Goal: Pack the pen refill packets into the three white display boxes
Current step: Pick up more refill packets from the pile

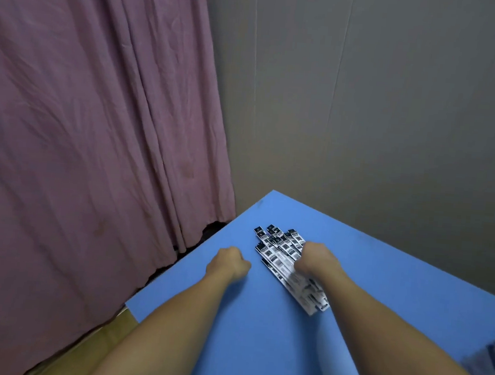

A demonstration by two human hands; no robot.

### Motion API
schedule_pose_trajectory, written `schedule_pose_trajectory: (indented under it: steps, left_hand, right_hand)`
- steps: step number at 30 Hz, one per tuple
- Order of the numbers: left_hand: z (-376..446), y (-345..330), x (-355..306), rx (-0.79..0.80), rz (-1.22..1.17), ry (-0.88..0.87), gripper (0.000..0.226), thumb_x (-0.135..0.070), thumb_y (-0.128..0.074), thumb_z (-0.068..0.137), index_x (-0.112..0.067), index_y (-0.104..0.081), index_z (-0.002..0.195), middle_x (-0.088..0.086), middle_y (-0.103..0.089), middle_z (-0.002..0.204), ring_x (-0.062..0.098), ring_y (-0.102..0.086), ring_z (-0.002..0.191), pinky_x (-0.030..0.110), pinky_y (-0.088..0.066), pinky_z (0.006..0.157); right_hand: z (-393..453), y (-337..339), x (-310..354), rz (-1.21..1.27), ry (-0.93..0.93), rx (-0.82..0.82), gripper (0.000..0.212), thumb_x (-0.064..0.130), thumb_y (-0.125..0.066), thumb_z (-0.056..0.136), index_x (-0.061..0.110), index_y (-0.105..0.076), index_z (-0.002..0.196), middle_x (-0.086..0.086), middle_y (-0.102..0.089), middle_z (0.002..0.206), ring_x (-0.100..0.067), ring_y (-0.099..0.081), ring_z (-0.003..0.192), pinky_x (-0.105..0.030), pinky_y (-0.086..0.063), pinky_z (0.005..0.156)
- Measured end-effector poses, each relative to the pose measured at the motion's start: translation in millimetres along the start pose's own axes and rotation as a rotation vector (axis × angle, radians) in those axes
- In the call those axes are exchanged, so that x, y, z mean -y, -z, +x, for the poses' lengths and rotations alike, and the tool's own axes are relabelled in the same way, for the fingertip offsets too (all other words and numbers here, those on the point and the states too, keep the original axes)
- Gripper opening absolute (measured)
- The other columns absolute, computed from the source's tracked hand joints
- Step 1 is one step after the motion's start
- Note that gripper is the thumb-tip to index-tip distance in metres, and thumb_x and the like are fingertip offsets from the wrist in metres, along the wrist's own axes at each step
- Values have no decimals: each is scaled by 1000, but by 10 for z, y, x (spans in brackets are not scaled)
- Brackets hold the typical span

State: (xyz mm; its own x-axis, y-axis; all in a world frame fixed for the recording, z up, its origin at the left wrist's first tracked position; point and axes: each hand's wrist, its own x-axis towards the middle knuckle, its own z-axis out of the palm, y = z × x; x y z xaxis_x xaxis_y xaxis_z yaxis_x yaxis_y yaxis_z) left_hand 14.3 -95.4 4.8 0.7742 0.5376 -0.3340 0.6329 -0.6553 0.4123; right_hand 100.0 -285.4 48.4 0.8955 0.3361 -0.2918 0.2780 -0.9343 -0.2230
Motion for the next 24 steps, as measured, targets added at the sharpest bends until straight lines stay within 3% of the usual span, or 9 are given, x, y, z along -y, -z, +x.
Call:
schedule_pose_trajectory:
  steps: [3, 6, 10, 14, 18, 24]
  left_hand:
    - [93, -83, -106, 27, -31, -1, 23, -35, -53, 89, -14, -52, 80, 6, -60, 93, 28, -64, 87, 33, -47, 70]
    - [197, -146, -282, 25, -83, 34, 22, -31, -51, 90, -12, -57, 98, 11, -62, 113, 31, -64, 105, 38, -53, 83]
    - [265, -264, -516, 38, -220, 113, 36, -33, -56, 87, -15, -56, 118, 7, -58, 121, 30, -61, 107, 37, -54, 89]
    - [361, -342, -688, 78, -207, 162, 53, -47, -73, 74, -18, -59, 116, 4, -62, 120, 27, -63, 107, 35, -55, 88]
    - [365, -423, -760, 123, -159, 165, 71, -65, -78, 63, -19, -64, 114, -1, -68, 117, 23, -65, 108, 35, -55, 89]
    - [391, -389, -738, 106, -217, 195, 52, -40, -79, 78, -12, -58, 117, 8, -63, 119, 28, -66, 105, 37, -58, 89]
  right_hand:
    - [52, -50, 5, 8, -9, -13, 10, 16, -50, 87, 15, -53, 96, -5, -57, 99, -25, -54, 87, -30, -46, 72]
    - [99, -53, -47, 22, -16, -29, 11, 16, -51, 88, 15, -52, 99, -7, -58, 104, -26, -52, 86, -30, -44, 72]
    - [194, -45, -156, 99, -7, -54, 28, 22, -54, 88, 13, -54, 114, -9, -58, 113, -26, -53, 91, -31, -45, 74]
    - [253, -24, -249, 130, 29, -87, 34, 24, -55, 88, 13, -54, 120, -9, -59, 117, -28, -57, 107, -35, -51, 83]
    - [238, -60, -313, 137, 31, -78, 33, 19, -54, 88, 11, -54, 120, -10, -60, 117, -28, -59, 105, -36, -53, 84]
    - [221, -98, -335, 138, 28, -60, 35, 16, -54, 87, 12, -53, 121, -9, -59, 117, -27, -58, 105, -37, -54, 87]
